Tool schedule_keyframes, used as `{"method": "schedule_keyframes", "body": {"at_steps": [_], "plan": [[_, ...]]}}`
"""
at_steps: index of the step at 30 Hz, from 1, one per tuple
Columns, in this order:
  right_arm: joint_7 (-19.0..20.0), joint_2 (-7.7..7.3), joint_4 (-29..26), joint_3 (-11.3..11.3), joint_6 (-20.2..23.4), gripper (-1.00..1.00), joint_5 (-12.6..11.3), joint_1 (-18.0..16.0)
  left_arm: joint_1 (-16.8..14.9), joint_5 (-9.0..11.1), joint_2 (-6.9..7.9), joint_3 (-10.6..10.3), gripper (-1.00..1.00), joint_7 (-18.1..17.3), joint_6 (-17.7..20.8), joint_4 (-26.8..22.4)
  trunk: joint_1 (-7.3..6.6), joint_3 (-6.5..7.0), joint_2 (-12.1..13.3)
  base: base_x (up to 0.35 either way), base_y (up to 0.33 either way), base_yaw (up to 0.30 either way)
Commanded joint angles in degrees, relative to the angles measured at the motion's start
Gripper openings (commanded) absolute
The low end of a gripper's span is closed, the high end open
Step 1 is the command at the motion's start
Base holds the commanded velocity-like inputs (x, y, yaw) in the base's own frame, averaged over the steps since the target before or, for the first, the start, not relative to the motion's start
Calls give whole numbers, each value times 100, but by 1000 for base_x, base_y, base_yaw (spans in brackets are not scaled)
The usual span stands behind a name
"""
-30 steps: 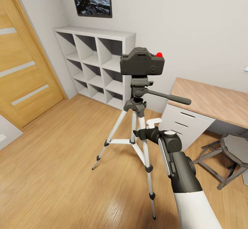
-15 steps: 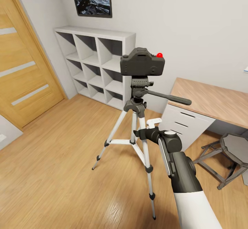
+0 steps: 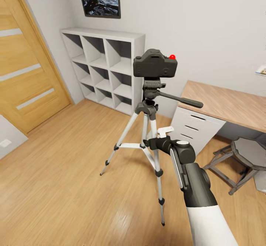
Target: Attach the digital camera to the camera tripod in the bedroom.
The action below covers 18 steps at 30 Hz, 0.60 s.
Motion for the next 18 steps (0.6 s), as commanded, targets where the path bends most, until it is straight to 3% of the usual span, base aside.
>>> {"method": "schedule_keyframes", "body": {"at_steps": [1, 14, 18], "plan": [[47, 2, -5, -3, 22, 100, 62, -5, -3, 33, 2, -48, 100, 18, 22, -3, 1, -9, -10, -142, 0, 0], [46, -13, 14, -16, 22, 100, 69, -5, -3, 26, 13, -49, 100, 12, 16, -6, 1, -9, -10, -41, 0, 0], [43, -55, 15, -22, 21, 100, 70, -5, -3, 27, 5, -52, 100, 12, 19, -6, 1, -9, -10, -189, 0, 0]]}}
